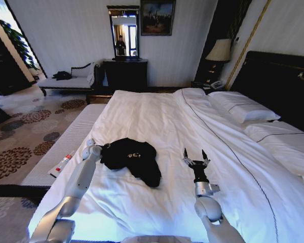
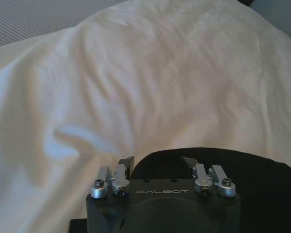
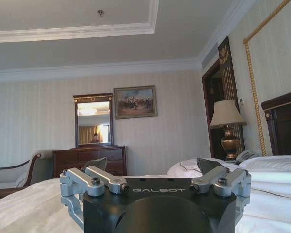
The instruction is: Fold the clothes on the bed.
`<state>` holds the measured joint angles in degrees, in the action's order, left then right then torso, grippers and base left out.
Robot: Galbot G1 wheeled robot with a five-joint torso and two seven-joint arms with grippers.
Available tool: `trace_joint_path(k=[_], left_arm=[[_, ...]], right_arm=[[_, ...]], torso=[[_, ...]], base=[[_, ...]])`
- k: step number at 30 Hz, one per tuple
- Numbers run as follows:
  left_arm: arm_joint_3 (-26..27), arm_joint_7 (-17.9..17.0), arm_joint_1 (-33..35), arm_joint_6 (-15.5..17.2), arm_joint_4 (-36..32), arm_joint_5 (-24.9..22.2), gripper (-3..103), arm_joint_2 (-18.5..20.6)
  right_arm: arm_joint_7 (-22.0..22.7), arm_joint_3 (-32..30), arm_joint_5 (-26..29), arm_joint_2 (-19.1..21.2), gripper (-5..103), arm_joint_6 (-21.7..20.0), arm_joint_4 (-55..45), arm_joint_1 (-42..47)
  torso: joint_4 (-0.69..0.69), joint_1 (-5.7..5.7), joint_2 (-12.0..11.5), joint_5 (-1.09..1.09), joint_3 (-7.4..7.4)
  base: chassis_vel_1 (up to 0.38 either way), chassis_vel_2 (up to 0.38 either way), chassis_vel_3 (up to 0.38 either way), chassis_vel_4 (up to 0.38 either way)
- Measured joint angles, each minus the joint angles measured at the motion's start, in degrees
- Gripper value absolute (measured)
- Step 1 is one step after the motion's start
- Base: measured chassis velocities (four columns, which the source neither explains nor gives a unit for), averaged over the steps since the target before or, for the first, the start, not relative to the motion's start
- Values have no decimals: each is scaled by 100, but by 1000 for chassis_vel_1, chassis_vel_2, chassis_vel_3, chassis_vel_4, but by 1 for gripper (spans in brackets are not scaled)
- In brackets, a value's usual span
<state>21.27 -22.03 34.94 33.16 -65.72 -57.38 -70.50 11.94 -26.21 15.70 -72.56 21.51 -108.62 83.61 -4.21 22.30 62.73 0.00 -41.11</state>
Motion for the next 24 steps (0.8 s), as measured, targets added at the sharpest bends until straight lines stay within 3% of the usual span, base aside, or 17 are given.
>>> trace_joint_path(k=[7,9,11,14,16,17,18,21,24], left_arm=[[-39,29,-8,-66,-6,46,58,-140],[-40,90,-13,-126,19,118,48,-175],[-40,108,-13,-140,20,133,48,-182],[-41,135,-13,-158,20,151,32,-184],[-44,140,-13,-160,18,152,32,-175],[-49,147,-13,-163,4,153,21,-153],[-52,148,-13,-164,-14,153,21,-136],[-68,150,12,-165,-124,144,5,-48],[-89,158,70,-164,-232,143,2,31]], right_arm=[[-3,32,-65,-30,100,21,23,5],[-3,34,-67,-29,100,21,26,2],[-3,34,-67,-28,100,21,32,2],[-3,34,-67,-27,100,21,46,-5],[-3,35,-67,-26,100,21,51,-12],[-3,37,-66,-26,100,21,62,-23],[-3,39,-65,-27,100,21,75,-34],[35,52,-49,-26,100,21,155,-93],[118,75,31,-20,100,-28,195,-135]], torso=[[0,0,0,0,0],[0,0,0,0,0],[0,0,0,0,0],[0,0,0,0,0],[0,0,0,0,0],[0,0,0,-1,0],[0,0,0,0,0],[-1,0,0,-1,0],[-1,0,0,-1,0]], base=[[0,0,0,0],[0,0,0,0],[0,0,0,0],[0,0,0,0],[0,0,0,0],[0,0,0,0],[0,0,0,0],[0,0,0,0],[0,0,0,0]])
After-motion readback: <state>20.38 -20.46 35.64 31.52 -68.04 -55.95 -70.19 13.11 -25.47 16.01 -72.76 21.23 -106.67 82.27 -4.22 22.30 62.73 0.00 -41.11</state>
